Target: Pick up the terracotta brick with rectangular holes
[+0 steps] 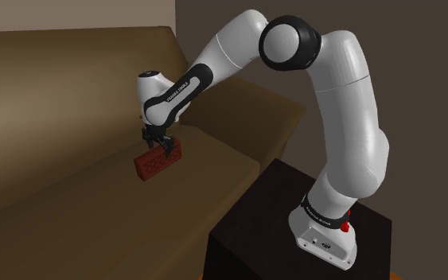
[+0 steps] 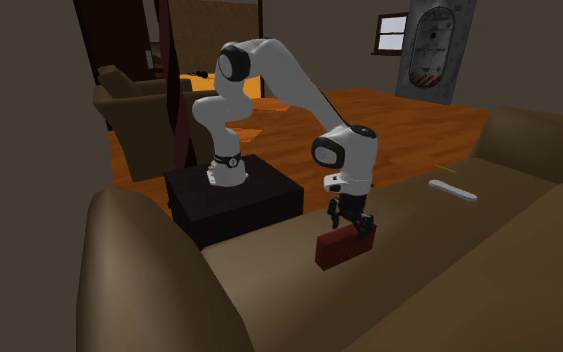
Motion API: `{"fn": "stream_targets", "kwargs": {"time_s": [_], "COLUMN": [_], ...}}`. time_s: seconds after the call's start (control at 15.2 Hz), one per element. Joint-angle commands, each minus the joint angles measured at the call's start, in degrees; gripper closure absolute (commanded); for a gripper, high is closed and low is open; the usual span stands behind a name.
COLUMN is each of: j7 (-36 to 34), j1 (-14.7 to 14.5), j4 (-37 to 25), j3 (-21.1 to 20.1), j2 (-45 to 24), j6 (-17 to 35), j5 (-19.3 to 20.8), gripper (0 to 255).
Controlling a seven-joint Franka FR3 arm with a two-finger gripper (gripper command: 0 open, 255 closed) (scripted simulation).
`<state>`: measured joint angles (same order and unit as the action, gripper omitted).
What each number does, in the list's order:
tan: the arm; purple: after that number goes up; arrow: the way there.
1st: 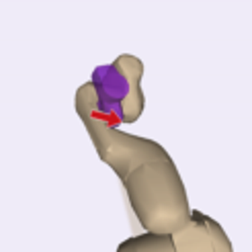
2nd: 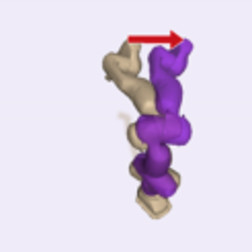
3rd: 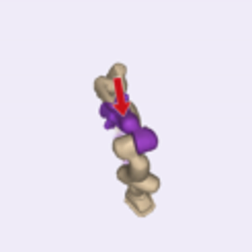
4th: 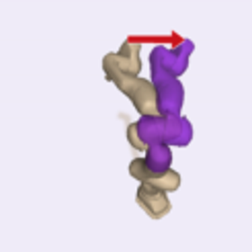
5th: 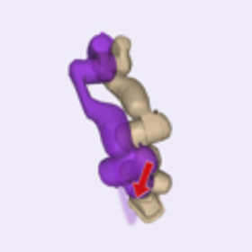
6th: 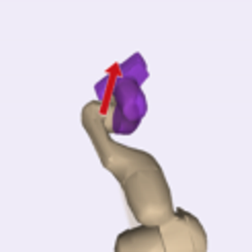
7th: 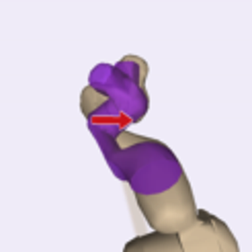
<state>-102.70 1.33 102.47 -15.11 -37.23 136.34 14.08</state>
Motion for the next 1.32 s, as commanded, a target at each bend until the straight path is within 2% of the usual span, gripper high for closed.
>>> {"fn": "stream_targets", "kwargs": {"time_s": [0.0,0.07,0.13,0.73,1.25], "j7": [-0.10,-0.10,-0.12,-0.10,0.80], "j1": [-0.11,-0.11,-0.08,-0.11,0.71], "j4": [-0.12,-0.13,0.10,-0.13,0.20], "j3": [0.21,0.21,0.18,0.21,-0.95], "j2": [-0.78,-0.78,-0.59,-0.78,3.62], "j6": [0.66,0.66,0.70,0.66,-3.34], "j5": [0.24,0.24,0.21,0.24,-1.19], "gripper": [0,0,255,255,255]}}
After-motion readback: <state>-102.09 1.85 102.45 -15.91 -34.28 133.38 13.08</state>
